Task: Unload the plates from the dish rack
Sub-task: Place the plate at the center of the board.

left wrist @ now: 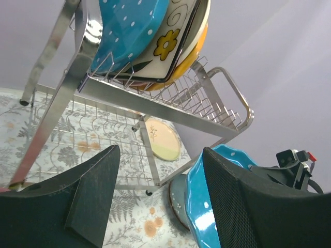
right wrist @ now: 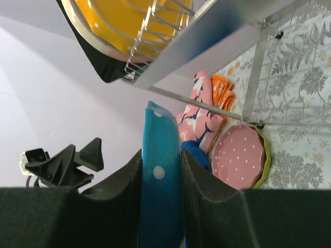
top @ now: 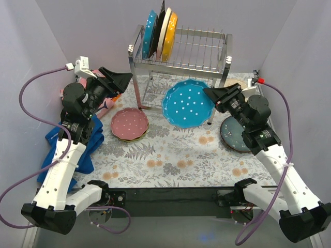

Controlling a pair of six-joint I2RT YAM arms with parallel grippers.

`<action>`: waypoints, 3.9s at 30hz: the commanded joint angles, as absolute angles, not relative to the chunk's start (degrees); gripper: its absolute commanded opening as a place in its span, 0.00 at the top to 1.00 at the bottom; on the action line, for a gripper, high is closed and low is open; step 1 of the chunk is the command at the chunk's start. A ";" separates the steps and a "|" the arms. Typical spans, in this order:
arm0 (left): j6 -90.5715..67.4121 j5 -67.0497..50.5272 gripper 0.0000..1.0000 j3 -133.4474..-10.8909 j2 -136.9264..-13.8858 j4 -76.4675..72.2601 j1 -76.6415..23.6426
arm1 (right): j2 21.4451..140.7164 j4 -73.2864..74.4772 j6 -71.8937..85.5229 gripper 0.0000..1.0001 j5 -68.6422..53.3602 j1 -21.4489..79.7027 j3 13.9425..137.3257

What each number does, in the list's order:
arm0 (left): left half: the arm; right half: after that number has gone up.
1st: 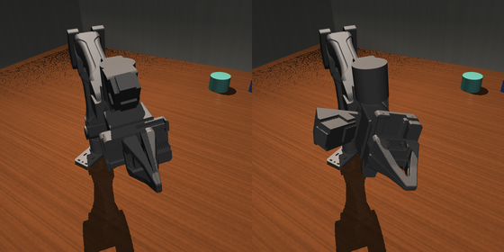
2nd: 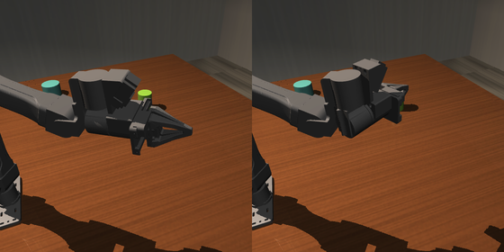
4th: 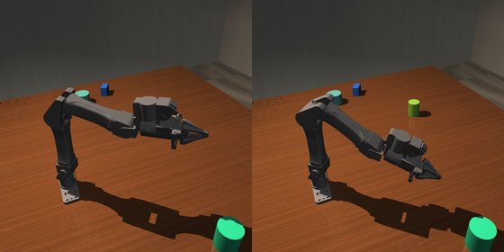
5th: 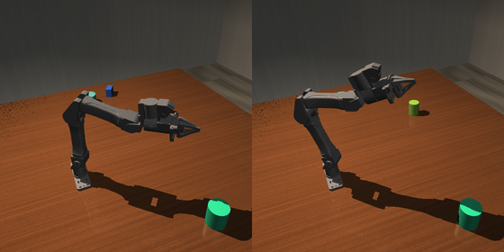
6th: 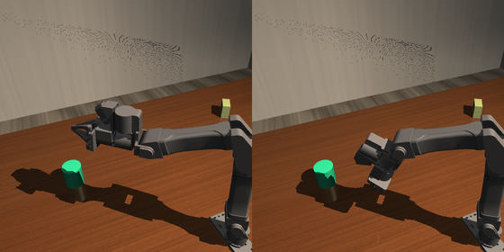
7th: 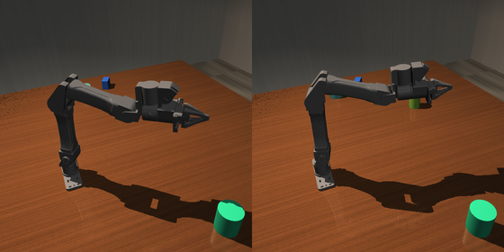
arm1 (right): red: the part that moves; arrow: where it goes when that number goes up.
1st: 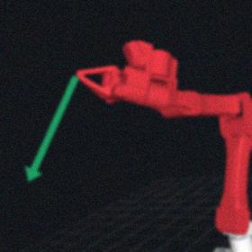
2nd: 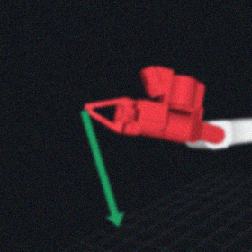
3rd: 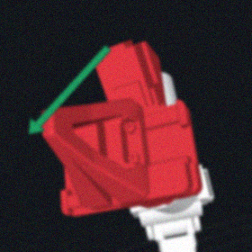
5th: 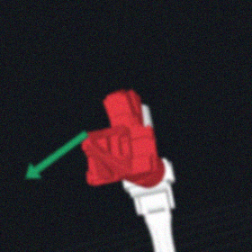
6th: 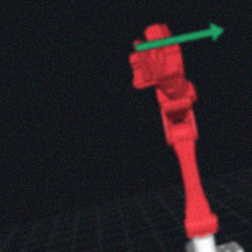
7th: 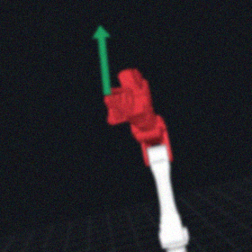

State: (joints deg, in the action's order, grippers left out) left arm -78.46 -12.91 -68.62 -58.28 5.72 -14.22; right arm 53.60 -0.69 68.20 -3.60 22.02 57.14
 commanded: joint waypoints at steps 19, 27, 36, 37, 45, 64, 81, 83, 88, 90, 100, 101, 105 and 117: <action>-64.16 -8.61 0.37 -71.37 -48.35 23.11 -13.89 | 66.06 -48.13 68.65 0.99 16.66 48.33 35.86; -63.81 -4.14 0.36 -67.59 -41.23 24.17 -13.97 | 84.18 -68.79 65.57 0.99 26.27 54.75 43.93; -65.92 -6.24 0.36 -65.30 -35.16 22.94 -13.89 | 99.13 -76.11 61.43 0.99 36.38 56.69 54.31; -65.74 -5.89 0.37 -65.48 -34.81 23.03 -13.89 | 101.05 -76.11 62.04 0.99 37.78 56.69 54.84; -65.22 -4.31 0.36 -66.09 -32.26 23.29 -13.89 | 110.65 -76.20 64.51 0.99 39.64 56.69 62.74; -66.01 -3.69 0.36 -62.23 -32.43 21.36 -13.89 | 114.44 -59.78 67.78 0.66 37.36 56.78 63.10; -66.09 -2.64 0.36 -58.18 -33.40 19.60 -13.89 | 109.33 -35.52 57.57 0.59 31.56 54.23 64.42; -66.18 -2.55 0.36 -58.01 -33.40 19.60 -13.97 | 109.95 -33.32 57.39 0.64 31.29 54.23 66.44; -66.18 -2.55 0.36 -57.92 -33.92 19.51 -13.89 | 112.76 -32.79 54.95 0.66 28.92 54.23 69.34; -65.92 -2.46 0.36 -57.74 -34.28 19.42 -13.89 | 112.07 -30.68 54.41 0.64 29.35 54.23 69.96; -64.86 -0.97 0.36 -57.22 -35.51 18.90 -13.89 | 109.42 -9.23 52.38 0.51 36.65 54.23 74.45; -64.86 -0.97 0.36 -57.04 -35.42 18.72 -13.89 | 109.16 -9.14 52.38 0.51 36.65 54.14 74.01; -64.34 -0.70 0.36 -56.87 -35.68 18.46 -13.89 | 111.00 -6.34 52.55 0.50 34.99 54.23 75.66; -64.60 -0.70 0.36 -55.37 -35.68 17.84 -13.89 | 117.07 -10.11 53.44 0.73 27.08 54.75 79.27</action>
